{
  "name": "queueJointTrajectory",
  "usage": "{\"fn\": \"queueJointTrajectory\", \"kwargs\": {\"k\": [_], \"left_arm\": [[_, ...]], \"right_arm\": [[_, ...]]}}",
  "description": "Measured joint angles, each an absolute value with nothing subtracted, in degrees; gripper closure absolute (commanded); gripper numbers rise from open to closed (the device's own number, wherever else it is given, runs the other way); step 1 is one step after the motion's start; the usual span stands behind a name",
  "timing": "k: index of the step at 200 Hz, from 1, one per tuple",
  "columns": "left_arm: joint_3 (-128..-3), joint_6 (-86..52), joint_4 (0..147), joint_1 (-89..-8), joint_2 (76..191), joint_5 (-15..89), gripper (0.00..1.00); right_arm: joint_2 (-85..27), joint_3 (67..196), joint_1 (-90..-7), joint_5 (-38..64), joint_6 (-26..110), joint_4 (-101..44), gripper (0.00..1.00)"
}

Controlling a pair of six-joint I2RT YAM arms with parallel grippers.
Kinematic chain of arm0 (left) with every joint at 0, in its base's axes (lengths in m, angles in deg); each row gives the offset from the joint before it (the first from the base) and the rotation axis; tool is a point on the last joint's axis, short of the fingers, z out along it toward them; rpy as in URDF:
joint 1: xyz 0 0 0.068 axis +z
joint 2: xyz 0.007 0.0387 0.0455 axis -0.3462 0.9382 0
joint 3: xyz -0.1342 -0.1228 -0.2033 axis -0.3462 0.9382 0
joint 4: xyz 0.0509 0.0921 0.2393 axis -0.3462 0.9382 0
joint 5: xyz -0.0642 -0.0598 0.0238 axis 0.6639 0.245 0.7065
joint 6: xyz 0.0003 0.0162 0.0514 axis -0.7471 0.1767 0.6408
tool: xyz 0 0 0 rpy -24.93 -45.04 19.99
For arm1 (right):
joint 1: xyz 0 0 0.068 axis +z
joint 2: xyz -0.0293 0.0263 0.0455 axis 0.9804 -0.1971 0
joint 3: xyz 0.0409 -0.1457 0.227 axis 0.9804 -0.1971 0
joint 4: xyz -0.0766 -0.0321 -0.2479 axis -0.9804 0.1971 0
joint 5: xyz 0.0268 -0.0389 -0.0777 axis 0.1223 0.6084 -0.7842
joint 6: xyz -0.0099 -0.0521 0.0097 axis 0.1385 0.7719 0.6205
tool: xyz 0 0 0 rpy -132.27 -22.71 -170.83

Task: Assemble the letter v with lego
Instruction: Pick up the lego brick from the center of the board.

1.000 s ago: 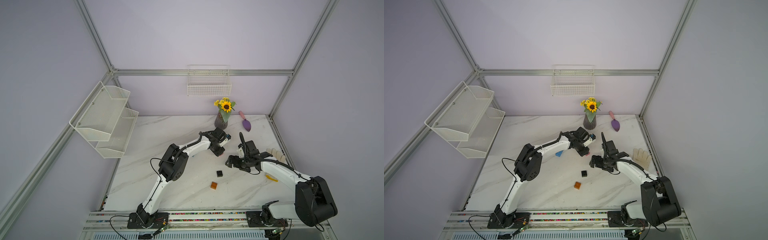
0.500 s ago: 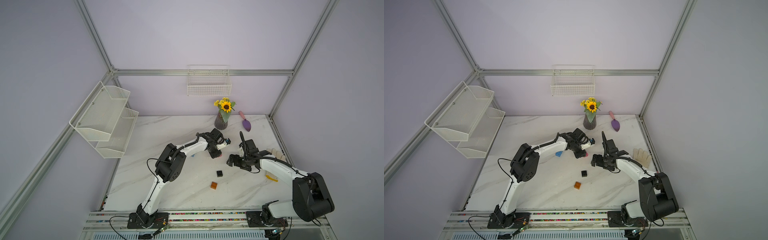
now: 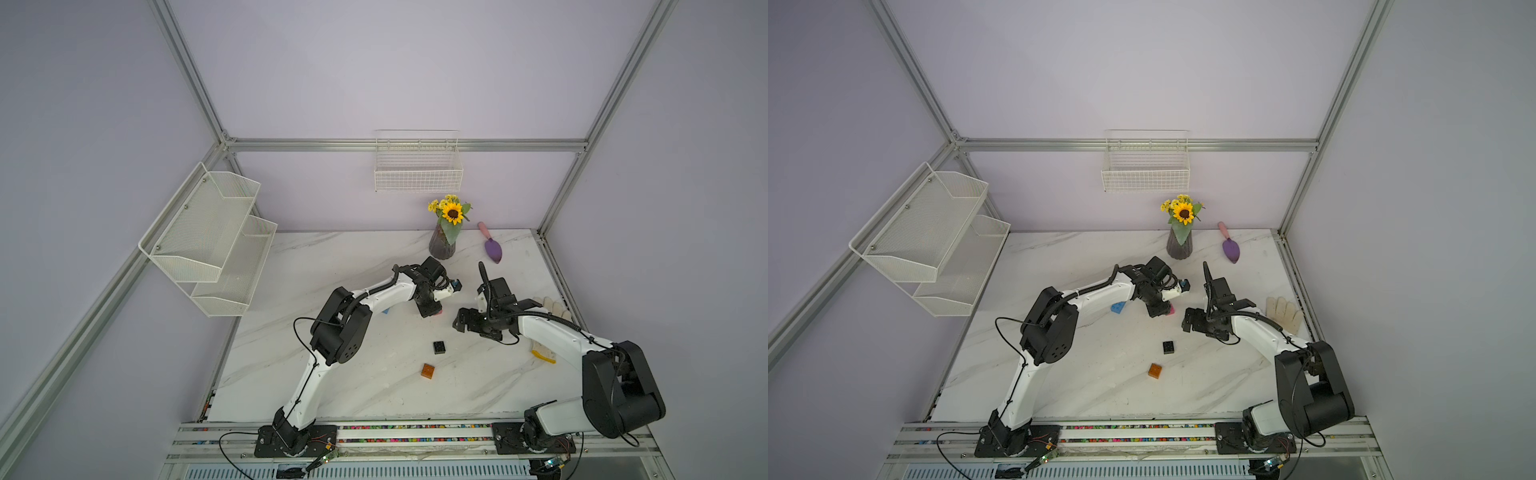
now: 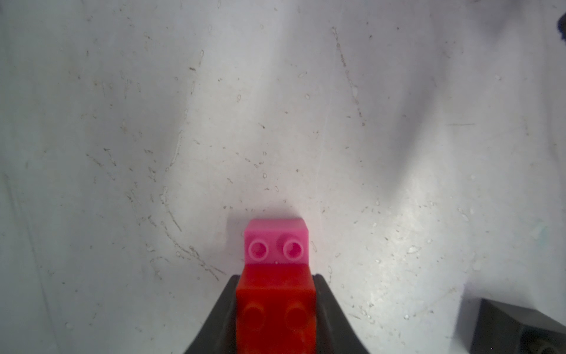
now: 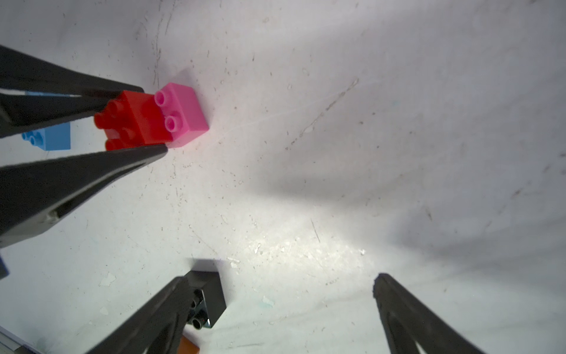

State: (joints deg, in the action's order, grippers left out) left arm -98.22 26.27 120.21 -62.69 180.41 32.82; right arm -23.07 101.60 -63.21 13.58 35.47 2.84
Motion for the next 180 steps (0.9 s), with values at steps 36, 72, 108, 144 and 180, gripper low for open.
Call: {"fn": "queueJointTrajectory", "kwargs": {"k": [36,72,108,144,180], "left_arm": [[-99.8,24.8,122.5,-62.7,180.8,32.4,0.71],[-102.4,22.6,126.1,-62.6,182.0,32.1,0.47],[-102.4,20.1,129.3,-62.5,183.2,32.2,0.44],[-98.8,17.4,125.2,-62.4,181.5,33.2,0.29],[-90.7,14.3,116.7,-62.2,177.6,33.6,0.29]], "right_arm": [[-23.3,101.6,-63.2,13.9,35.9,2.8,0.03],[-23.4,101.6,-63.2,14.3,36.0,2.8,0.03],[-23.5,101.6,-63.2,15.0,36.3,2.8,0.03],[-23.5,101.6,-63.2,15.8,36.9,2.6,0.03],[-23.5,101.6,-63.2,15.9,37.2,2.3,0.03]]}}
